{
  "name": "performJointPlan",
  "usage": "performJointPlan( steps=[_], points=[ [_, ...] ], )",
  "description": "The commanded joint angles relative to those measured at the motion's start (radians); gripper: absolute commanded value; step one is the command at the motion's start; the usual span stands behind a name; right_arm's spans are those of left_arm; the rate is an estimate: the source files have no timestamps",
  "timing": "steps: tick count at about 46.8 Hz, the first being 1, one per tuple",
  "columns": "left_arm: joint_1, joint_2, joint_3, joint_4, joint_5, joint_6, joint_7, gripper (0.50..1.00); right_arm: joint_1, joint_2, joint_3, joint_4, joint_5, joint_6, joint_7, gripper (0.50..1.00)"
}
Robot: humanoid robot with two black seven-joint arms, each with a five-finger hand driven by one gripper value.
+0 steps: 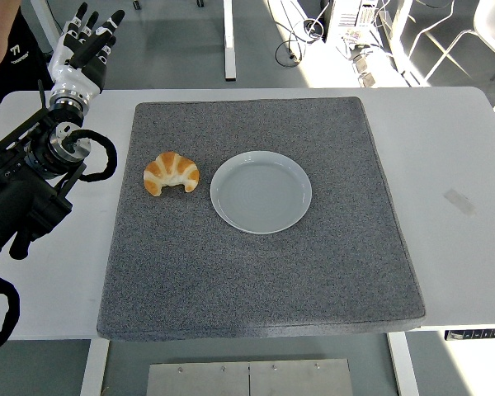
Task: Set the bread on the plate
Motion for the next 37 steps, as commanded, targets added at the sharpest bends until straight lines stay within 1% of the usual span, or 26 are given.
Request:
performJointPlan(
  steps=[1,37],
  points=[
    [0.0,0.001,0.0,0.0,0.002,0.0,0.0,0.986,0.0,0.0,0.0,0.0,0.0,0.0,0.0,1.0],
    [0.0,0.002,0.024,-0.002,0.008,0.002,0.002,0.984,0.0,0.0,0.0,0.0,0.0,0.0,0.0,1.0]
  ],
)
